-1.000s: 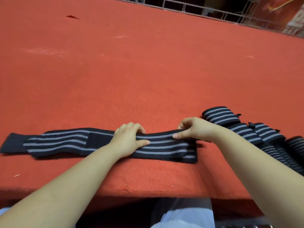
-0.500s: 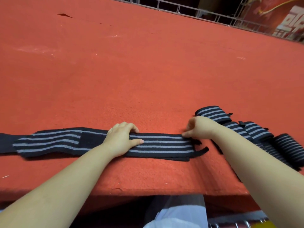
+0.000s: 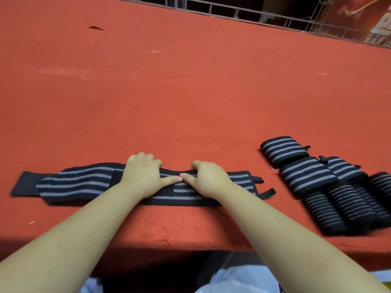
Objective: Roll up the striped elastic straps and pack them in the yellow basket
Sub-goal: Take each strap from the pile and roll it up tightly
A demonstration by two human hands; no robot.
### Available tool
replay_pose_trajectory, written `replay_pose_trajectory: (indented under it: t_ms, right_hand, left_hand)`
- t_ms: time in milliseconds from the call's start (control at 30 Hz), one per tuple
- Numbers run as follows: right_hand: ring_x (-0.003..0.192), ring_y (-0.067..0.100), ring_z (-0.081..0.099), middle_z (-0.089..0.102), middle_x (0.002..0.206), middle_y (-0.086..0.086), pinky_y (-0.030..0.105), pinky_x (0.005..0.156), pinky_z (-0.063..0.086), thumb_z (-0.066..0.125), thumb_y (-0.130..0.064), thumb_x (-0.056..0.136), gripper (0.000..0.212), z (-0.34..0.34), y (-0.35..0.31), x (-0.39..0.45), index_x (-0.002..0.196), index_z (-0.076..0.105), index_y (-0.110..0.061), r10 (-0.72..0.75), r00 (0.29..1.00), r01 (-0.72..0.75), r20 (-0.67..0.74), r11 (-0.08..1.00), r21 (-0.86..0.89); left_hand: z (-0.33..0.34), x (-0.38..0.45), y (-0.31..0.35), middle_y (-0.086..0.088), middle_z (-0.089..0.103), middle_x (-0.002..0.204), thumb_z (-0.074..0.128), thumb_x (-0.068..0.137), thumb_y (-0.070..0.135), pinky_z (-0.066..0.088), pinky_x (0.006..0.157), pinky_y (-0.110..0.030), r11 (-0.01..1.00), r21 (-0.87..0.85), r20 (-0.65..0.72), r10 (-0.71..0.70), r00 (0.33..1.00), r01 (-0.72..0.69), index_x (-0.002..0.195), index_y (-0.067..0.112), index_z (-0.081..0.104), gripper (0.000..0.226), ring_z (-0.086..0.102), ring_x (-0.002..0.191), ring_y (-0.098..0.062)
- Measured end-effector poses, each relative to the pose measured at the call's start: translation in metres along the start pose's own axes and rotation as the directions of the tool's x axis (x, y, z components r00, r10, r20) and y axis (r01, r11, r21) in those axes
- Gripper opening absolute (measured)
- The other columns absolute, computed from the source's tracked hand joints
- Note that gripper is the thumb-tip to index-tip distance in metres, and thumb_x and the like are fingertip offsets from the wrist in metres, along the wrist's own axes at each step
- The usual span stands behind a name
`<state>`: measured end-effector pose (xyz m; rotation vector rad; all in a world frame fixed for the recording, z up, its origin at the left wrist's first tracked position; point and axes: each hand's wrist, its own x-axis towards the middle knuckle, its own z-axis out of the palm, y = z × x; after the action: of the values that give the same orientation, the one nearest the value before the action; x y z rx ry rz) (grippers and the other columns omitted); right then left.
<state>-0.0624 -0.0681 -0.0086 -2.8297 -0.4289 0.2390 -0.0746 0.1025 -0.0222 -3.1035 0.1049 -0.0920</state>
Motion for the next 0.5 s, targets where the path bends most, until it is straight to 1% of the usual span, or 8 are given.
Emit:
replay_pose_trajectory:
  t_ms: [100, 167, 267, 367, 400, 433, 467, 500]
  right_hand:
    - [0.083, 0.025, 0.051, 0.052, 0.076, -0.004, 0.03, 0.067, 0.032, 0.05, -0.047, 0.093, 0.029, -0.007, 0.004, -0.003, 0.086, 0.044, -0.019, -0.03, 0.999, 0.026, 0.02, 0.987, 0.156]
    - [0.078, 0.022, 0.047, 0.048, 0.073, -0.005, 0.031, 0.066, 0.031, 0.053, -0.044, 0.092, 0.029, -0.017, 0.017, -0.005, 0.082, 0.041, -0.02, -0.021, 0.999, 0.026, -0.029, 0.982, 0.186]
    - [0.082, 0.025, 0.052, 0.056, 0.082, 0.003, 0.032, 0.068, 0.034, 0.056, -0.042, 0.091, 0.027, -0.038, 0.054, -0.008, 0.083, 0.045, -0.018, 0.089, 0.987, -0.075, -0.132, 0.991, 0.109]
    - [0.1, 0.029, 0.058, 0.066, 0.102, 0.008, 0.033, 0.078, 0.041, 0.052, -0.044, 0.092, 0.026, -0.05, 0.081, -0.012, 0.091, 0.052, -0.018, 0.231, 0.968, -0.24, -0.099, 0.967, -0.09]
    - [0.105, 0.028, 0.057, 0.065, 0.109, 0.008, 0.034, 0.083, 0.042, 0.05, -0.045, 0.093, 0.028, -0.051, 0.081, -0.013, 0.098, 0.054, -0.018, 0.234, 0.967, -0.249, -0.104, 0.953, -0.17]
    - [0.109, 0.028, 0.056, 0.064, 0.114, 0.007, 0.035, 0.087, 0.042, 0.049, -0.045, 0.094, 0.03, -0.051, 0.076, -0.013, 0.106, 0.056, -0.018, 0.19, 0.972, -0.217, -0.139, 0.952, -0.216]
    - [0.112, 0.027, 0.055, 0.063, 0.118, 0.005, 0.035, 0.091, 0.041, 0.047, -0.046, 0.094, 0.034, -0.049, 0.067, -0.014, 0.113, 0.056, -0.019, 0.113, 0.977, -0.15, -0.183, 0.968, -0.203]
    - [0.115, 0.024, 0.054, 0.062, 0.121, 0.003, 0.034, 0.095, 0.039, 0.044, -0.046, 0.095, 0.038, -0.048, 0.053, -0.014, 0.119, 0.056, -0.019, 0.027, 0.977, -0.054, -0.21, 0.991, -0.126]
  left_hand:
    - [-0.007, 0.0, -0.005, 0.001, 0.057, 0.084, 0.036, 0.075, 0.08, 0.032, 0.084, -0.033, 0.996, -0.08, -0.005, 0.046, 0.999, -0.046, 0.072, 0.018, 0.046, 0.063, 0.053, 0.094, -0.023]
    - [-0.015, 0.002, -0.013, 0.004, 0.05, 0.069, 0.039, 0.075, 0.079, 0.034, 0.076, -0.033, 0.984, -0.178, 0.061, 0.025, 0.998, -0.014, 0.068, 0.018, 0.043, 0.061, 0.054, 0.083, -0.024]
    - [-0.022, 0.004, -0.034, 0.002, 0.05, 0.066, 0.044, 0.076, 0.076, 0.034, 0.06, -0.032, 0.965, -0.25, 0.179, -0.035, 0.983, 0.08, 0.064, 0.017, 0.046, 0.06, 0.051, 0.071, -0.022]
    - [-0.02, 0.003, -0.045, 0.0, 0.051, 0.063, 0.049, 0.08, 0.069, 0.032, 0.055, -0.03, 0.941, -0.324, 0.202, -0.035, 0.979, 0.1, 0.06, 0.016, 0.044, 0.056, 0.049, 0.064, -0.018]
    - [-0.02, 0.002, -0.043, 0.0, 0.05, 0.062, 0.05, 0.082, 0.066, 0.031, 0.054, -0.031, 0.93, -0.358, 0.185, -0.015, 0.983, 0.082, 0.059, 0.017, 0.043, 0.054, 0.048, 0.062, -0.017]
    - [-0.021, 0.002, -0.039, 0.001, 0.049, 0.061, 0.051, 0.083, 0.063, 0.031, 0.054, -0.031, 0.923, -0.383, 0.158, 0.012, 0.987, 0.05, 0.059, 0.018, 0.042, 0.052, 0.046, 0.062, -0.017]
    - [-0.025, 0.002, -0.033, 0.002, 0.048, 0.06, 0.051, 0.083, 0.062, 0.03, 0.055, -0.032, 0.918, -0.397, 0.126, 0.047, 0.991, 0.007, 0.059, 0.018, 0.04, 0.051, 0.046, 0.062, -0.018]
    - [-0.03, 0.002, -0.026, 0.002, 0.047, 0.058, 0.052, 0.083, 0.061, 0.03, 0.056, -0.033, 0.913, -0.406, 0.08, 0.085, 0.993, -0.046, 0.059, 0.018, 0.04, 0.051, 0.046, 0.062, -0.019]
